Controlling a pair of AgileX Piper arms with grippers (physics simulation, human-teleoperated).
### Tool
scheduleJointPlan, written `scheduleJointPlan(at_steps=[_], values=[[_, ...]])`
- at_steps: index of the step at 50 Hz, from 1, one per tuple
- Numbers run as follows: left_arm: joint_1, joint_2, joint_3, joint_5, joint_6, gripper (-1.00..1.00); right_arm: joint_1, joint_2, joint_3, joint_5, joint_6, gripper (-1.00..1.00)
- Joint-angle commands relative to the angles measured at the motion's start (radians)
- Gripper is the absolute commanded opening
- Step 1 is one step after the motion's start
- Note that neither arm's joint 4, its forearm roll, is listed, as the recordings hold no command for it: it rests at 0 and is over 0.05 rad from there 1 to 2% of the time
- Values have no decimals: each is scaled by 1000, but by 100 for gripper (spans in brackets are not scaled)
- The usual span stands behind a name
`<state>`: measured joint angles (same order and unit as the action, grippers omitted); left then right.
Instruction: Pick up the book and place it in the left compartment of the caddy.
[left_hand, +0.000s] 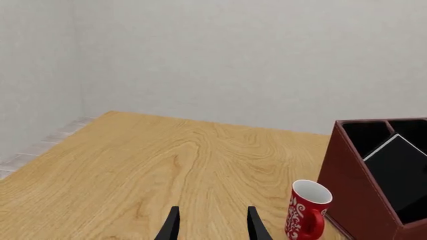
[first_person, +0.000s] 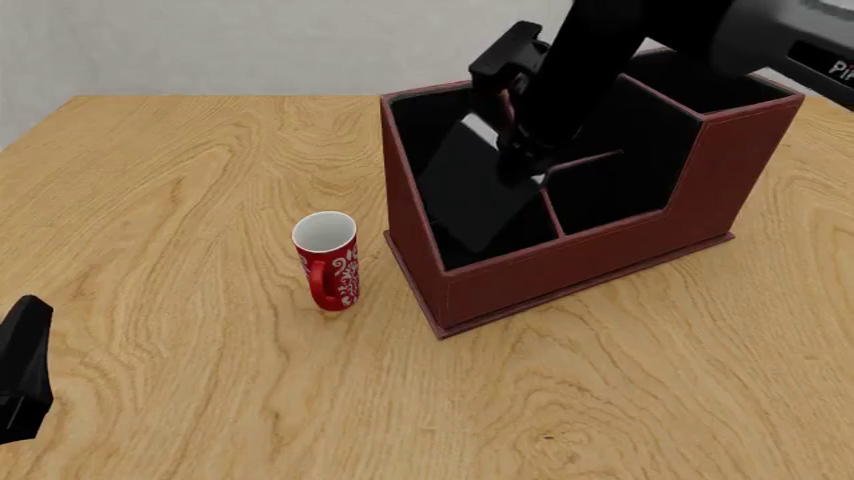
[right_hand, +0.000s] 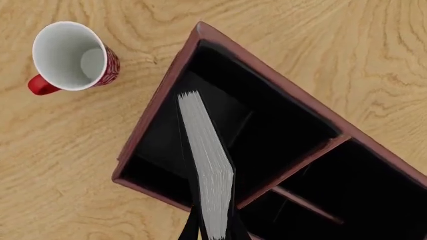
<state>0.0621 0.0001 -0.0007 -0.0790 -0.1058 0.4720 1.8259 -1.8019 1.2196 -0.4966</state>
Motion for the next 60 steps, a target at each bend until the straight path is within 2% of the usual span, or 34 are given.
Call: scheduleJointPlan(at_steps=[1, 28, 31, 42, 58, 59, 60], values=[[-1, 0, 0, 1, 3, 100, 10, 8, 0, -8, 39, -100], [-2, 0, 0, 7, 7, 100, 19, 21, 78, -72, 66, -100], [-2, 0, 0, 9, 9, 100, -11, 25, 99, -87, 39, -100], [1, 0, 0, 14, 14, 100, 9, 34, 123, -115, 61, -100], [-3, 0, 0, 13, 14, 100, -5, 29, 124, -116, 49, -100], [-3, 0, 0, 14, 15, 100, -4, 32, 114, -108, 53, 100], [-3, 0, 0, 14, 15, 100, -4, 32, 114, -108, 53, 100]])
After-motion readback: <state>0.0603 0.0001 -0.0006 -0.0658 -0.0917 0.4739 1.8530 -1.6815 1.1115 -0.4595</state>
